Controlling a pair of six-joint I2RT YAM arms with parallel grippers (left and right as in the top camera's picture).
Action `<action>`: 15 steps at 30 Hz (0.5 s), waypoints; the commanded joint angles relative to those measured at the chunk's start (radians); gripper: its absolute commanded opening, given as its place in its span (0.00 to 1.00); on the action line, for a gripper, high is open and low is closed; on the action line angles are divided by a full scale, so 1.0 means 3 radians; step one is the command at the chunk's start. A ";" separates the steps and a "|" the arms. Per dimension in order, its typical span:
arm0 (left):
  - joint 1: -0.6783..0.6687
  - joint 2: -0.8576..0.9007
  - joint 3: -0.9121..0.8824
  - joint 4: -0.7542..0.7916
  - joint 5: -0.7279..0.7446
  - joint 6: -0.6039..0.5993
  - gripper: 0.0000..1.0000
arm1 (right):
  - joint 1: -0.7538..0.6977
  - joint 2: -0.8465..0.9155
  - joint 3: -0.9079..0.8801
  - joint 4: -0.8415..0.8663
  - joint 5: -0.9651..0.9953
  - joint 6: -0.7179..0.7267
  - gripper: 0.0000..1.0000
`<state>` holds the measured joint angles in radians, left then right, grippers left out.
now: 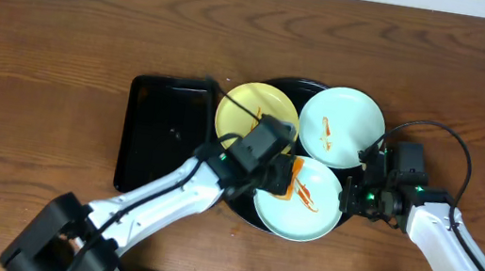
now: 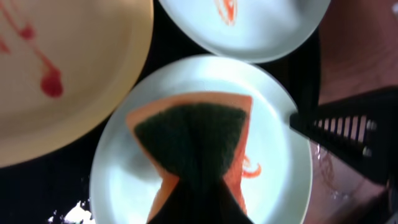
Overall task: Clean dirty plates on tray and stack at the side
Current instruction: 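Move the sponge over the front light-blue plate held by right gripper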
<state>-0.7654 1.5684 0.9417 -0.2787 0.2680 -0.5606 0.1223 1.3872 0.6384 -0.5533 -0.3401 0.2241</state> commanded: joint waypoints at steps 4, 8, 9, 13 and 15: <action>-0.0001 0.0251 0.0898 -0.0680 0.0043 0.0196 0.07 | 0.0053 0.0017 0.0047 0.0013 -0.0005 0.0052 0.01; -0.0025 0.0434 0.1002 -0.0715 0.0191 0.0172 0.07 | 0.0053 0.0017 0.0047 0.0011 -0.0005 0.0052 0.01; -0.0045 0.0492 0.1002 -0.0684 0.0228 0.0132 0.08 | 0.0053 0.0017 0.0047 0.0013 -0.0005 0.0052 0.01; -0.0163 0.0670 0.1002 -0.0603 0.0258 -0.0036 0.08 | 0.0053 0.0018 0.0047 0.0011 -0.0005 0.0052 0.01; -0.0230 0.0735 0.1002 -0.0599 0.0271 -0.0141 0.08 | 0.0053 0.0017 0.0047 0.0011 -0.0005 0.0052 0.01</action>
<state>-0.8032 1.7664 1.2346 -0.4633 0.3168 -0.5510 0.1223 1.3872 0.6384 -0.5537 -0.3405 0.2268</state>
